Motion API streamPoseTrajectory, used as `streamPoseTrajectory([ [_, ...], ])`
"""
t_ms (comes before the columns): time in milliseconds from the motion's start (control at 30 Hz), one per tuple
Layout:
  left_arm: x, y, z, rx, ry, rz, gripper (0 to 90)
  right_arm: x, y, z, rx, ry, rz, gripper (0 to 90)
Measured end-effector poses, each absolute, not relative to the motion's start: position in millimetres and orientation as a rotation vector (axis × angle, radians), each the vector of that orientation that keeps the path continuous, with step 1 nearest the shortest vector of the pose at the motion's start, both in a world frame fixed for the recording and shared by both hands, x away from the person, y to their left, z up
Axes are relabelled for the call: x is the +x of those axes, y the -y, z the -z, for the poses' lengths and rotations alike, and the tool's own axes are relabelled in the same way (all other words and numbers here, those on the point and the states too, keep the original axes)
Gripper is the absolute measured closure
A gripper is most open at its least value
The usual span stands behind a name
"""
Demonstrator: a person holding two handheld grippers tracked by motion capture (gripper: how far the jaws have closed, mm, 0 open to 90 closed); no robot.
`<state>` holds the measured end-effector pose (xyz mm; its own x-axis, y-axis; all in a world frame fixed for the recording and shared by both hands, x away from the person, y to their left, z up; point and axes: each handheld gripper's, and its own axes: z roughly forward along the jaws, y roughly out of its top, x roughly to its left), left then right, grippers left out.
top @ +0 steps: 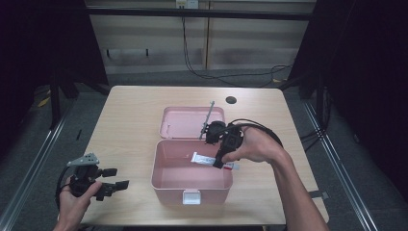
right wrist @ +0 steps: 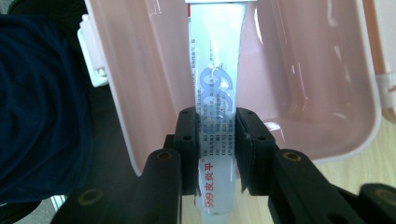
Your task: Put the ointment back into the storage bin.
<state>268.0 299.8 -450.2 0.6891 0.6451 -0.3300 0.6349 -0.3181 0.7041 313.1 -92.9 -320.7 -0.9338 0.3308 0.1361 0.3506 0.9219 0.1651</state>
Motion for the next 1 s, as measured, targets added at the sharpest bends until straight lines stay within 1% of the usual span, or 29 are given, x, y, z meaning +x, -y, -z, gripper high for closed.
streamPoseTrajectory([
  [567, 268.1, -299.4, 450.2, 2.032, -0.988, -0.021, 20.0, 317.6, 64.6, 339.3, -0.438, 2.967, 0.278, 72.3],
  [1000, 268.1, -299.2, 450.4, 2.034, -0.989, -0.017, 20.0, 315.4, 46.4, 366.6, -0.374, 2.932, 0.241, 72.3],
])
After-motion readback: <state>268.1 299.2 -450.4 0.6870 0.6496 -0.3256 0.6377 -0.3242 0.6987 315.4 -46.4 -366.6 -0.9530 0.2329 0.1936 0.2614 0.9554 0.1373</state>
